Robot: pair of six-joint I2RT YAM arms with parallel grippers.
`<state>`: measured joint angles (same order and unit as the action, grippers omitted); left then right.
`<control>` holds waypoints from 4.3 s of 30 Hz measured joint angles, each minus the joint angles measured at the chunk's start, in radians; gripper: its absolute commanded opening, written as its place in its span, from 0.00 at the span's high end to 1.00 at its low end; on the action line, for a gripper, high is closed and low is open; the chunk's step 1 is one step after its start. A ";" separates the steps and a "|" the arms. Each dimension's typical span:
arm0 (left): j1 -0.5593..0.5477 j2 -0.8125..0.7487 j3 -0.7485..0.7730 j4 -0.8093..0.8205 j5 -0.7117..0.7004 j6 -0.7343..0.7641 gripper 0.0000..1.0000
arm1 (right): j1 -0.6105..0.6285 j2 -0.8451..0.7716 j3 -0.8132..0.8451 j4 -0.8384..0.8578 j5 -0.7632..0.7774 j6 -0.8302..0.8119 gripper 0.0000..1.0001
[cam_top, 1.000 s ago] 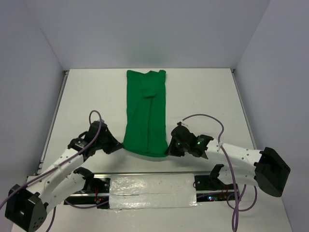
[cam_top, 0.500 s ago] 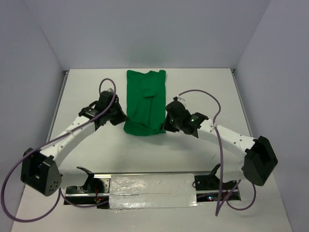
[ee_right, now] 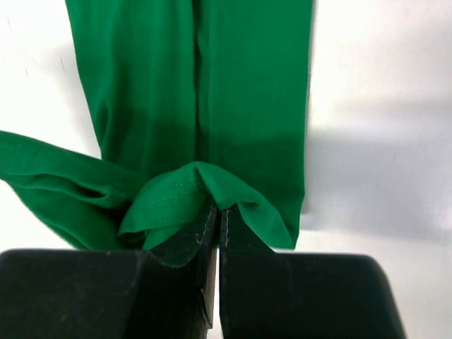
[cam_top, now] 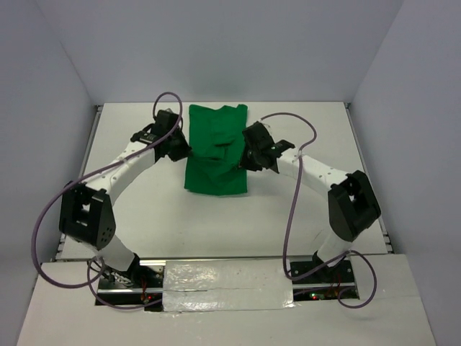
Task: Fold and stack the t-shirts
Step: Grab the bottom of the folded rectangular tshirt with both arms, then fold the folded rectangular tshirt in 1/3 of the way, then grab one side of the 2/3 rectangular tshirt with both arms
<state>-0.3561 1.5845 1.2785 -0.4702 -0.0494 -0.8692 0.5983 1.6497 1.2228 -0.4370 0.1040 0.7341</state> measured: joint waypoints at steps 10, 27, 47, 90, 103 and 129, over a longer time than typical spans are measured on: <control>0.045 0.233 0.187 0.024 0.006 0.026 1.00 | -0.077 0.209 0.206 -0.002 -0.028 -0.034 1.00; 0.072 0.521 0.447 -0.011 0.022 0.079 0.44 | -0.153 0.413 0.360 -0.009 -0.105 -0.044 0.44; 0.051 -0.101 -0.124 0.058 -0.037 0.047 0.11 | -0.150 -0.086 -0.185 0.161 -0.205 0.006 0.29; 0.007 0.095 -0.428 0.440 0.023 -0.233 1.00 | -0.107 0.096 -0.409 0.532 -0.250 0.316 0.93; 0.000 0.057 -0.444 0.407 0.019 -0.226 1.00 | -0.107 0.074 -0.402 0.498 -0.243 0.287 1.00; -0.317 -0.666 -0.612 -0.043 -0.048 -0.369 1.00 | 0.062 -0.685 -0.643 0.085 -0.153 0.195 1.00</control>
<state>-0.6735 0.9184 0.6662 -0.5133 -0.0978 -1.2381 0.6601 0.9649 0.5797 -0.3523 -0.0490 0.9291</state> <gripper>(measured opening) 0.038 0.082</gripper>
